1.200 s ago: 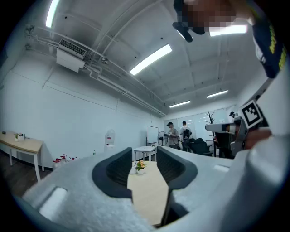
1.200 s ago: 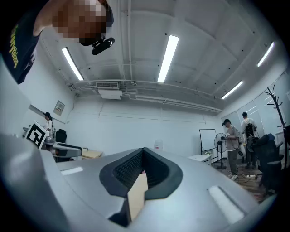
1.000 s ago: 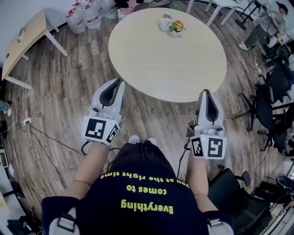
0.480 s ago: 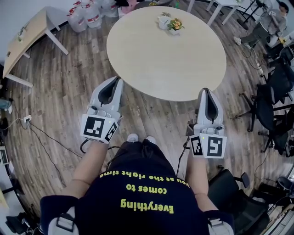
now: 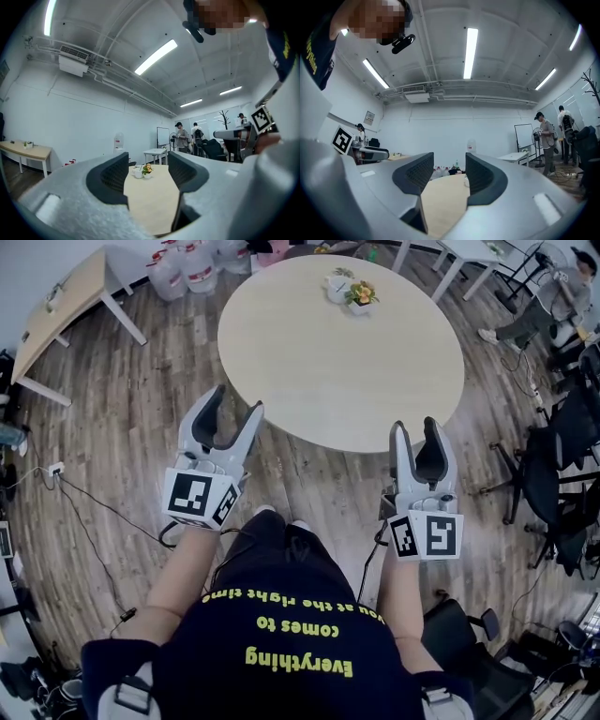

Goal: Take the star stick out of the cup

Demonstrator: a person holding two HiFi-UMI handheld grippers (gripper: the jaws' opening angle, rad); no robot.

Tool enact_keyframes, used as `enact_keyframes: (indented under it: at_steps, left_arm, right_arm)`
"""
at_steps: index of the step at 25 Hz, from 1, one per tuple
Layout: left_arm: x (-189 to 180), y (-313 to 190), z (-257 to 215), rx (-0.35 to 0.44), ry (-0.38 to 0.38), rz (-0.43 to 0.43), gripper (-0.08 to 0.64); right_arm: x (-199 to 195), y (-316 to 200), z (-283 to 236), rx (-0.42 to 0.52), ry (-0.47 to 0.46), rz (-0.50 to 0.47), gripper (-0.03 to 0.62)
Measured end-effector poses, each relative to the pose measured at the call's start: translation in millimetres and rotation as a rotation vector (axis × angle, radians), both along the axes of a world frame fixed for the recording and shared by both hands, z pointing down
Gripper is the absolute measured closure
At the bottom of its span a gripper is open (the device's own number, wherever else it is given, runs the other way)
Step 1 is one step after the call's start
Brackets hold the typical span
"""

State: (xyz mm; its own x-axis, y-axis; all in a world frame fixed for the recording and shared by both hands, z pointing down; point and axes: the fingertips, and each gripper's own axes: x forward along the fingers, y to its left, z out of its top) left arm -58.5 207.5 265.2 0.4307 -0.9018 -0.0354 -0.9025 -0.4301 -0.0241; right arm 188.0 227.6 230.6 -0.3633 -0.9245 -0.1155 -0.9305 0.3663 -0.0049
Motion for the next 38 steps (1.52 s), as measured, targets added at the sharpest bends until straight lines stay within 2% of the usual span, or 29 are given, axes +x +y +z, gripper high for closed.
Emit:
enact_keyframes:
  at_steps: [10,16,26,33,38]
  left_arm:
    - [0.3,-59.2,8.4,-0.015,0.008,0.026,0.282]
    - [-19.2,-122.8,4.7,-0.002,0.022,0.050,0.279]
    - [-51.6,-219.1,-5.3,0.009,0.025,0.143,0.262]
    - [-59.1,-252.5,10.3,-0.030,0.038,0.137,0.253]
    - [-49.0,-271.2,13.0,-0.037,0.031,0.114,0.252]
  right_arm:
    - [-6.5,-56.0,8.6,-0.022,-0.002,0.014,0.371]
    - [-29.9,-113.8,-3.7,0.005,0.015,0.033,0.365]
    - [-69.9,-187.5,-12.5,0.005,-0.002,0.101,0.356]
    - [-64.7,-214.6,-4.0,-0.021,0.007,0.134,0.328]
    - [-60.5,-244.7,5.2,-0.043,0.009,0.084,0.325]
